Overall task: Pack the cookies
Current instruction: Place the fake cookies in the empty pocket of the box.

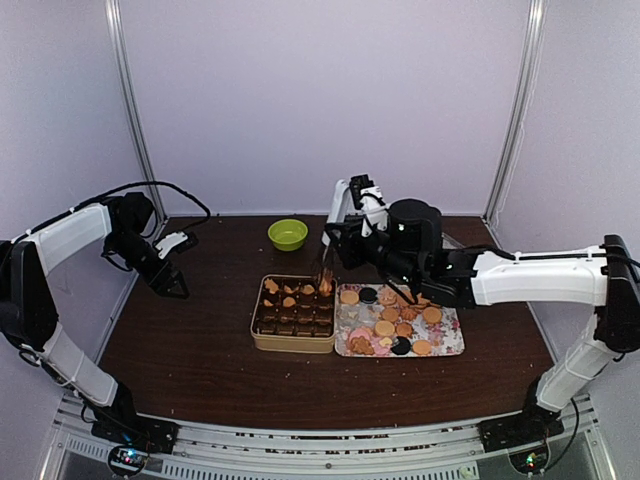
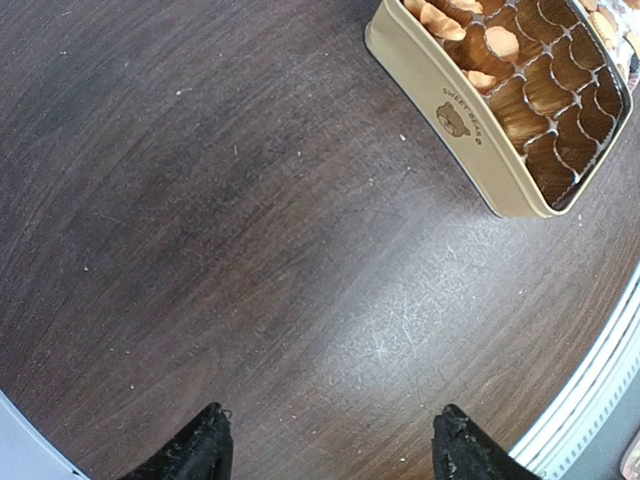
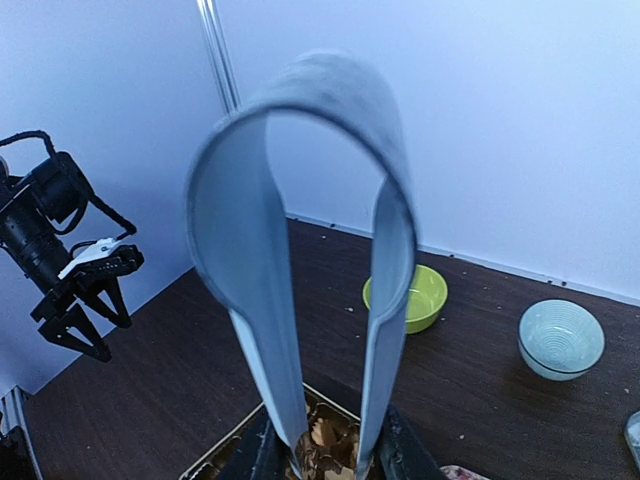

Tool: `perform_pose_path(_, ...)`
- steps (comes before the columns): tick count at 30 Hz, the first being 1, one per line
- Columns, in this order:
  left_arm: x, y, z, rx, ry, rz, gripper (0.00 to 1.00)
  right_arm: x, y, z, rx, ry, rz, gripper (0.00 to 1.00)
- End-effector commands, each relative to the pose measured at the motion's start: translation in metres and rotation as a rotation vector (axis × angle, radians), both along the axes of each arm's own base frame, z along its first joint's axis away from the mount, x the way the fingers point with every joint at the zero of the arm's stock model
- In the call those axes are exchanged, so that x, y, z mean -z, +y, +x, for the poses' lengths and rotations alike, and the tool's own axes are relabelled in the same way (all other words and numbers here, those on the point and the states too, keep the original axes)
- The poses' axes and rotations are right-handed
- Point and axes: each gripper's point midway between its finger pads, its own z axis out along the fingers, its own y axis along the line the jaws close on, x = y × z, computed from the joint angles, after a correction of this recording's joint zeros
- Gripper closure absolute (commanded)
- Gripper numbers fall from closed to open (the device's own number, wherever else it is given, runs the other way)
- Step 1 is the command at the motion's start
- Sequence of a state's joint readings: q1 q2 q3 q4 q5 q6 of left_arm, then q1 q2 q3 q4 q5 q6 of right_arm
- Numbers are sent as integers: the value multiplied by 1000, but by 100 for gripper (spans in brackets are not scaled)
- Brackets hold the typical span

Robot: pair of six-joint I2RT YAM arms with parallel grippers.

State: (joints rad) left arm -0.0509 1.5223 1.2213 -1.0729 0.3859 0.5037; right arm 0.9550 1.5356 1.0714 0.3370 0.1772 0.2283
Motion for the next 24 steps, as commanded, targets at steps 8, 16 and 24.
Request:
perform_pose_path(8,-8,2,1,3,-26,-4,29,4,65,15,-124,28,67,91)
perform_pose_path(16,-9,1,2,2,-27,-10,29,25,65,27,-104,40,47,91)
perform_pose_path(24,-10,1,2,3,-31,-6,28,33,63,34,-101,55,40,78)
